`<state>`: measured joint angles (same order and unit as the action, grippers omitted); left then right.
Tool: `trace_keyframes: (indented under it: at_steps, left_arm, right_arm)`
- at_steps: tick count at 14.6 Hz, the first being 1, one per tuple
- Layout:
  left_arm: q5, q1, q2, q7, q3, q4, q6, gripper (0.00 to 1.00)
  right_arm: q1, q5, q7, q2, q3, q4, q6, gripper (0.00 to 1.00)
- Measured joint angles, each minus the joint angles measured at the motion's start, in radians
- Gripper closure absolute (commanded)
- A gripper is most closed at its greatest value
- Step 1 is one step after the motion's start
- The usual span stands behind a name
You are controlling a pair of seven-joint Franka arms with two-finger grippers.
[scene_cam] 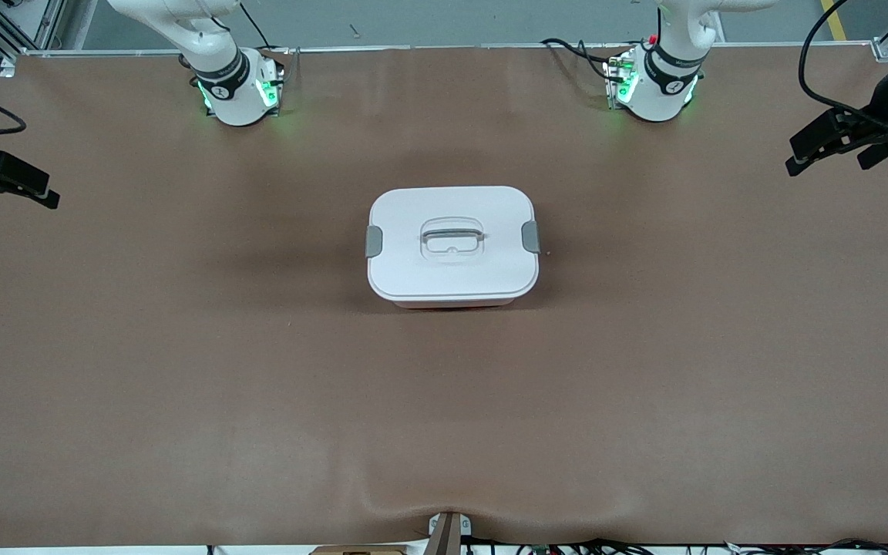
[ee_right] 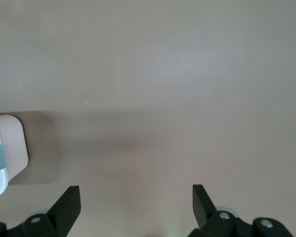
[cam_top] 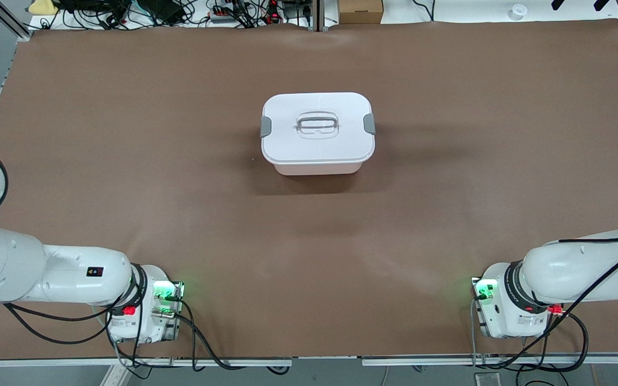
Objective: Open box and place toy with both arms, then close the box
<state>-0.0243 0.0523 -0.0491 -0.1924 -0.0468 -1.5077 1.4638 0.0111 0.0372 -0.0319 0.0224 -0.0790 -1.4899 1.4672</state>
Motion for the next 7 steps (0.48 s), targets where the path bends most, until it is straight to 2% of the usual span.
trace_keyframes:
  at_steps: [7]
  left_arm:
    - [0.0,0.003,0.003,0.003,-0.001,-0.012,0.014,0.0]
  right_arm:
    - [0.0,0.0,0.0,0.0,-0.001,0.003,-0.001,0.0]
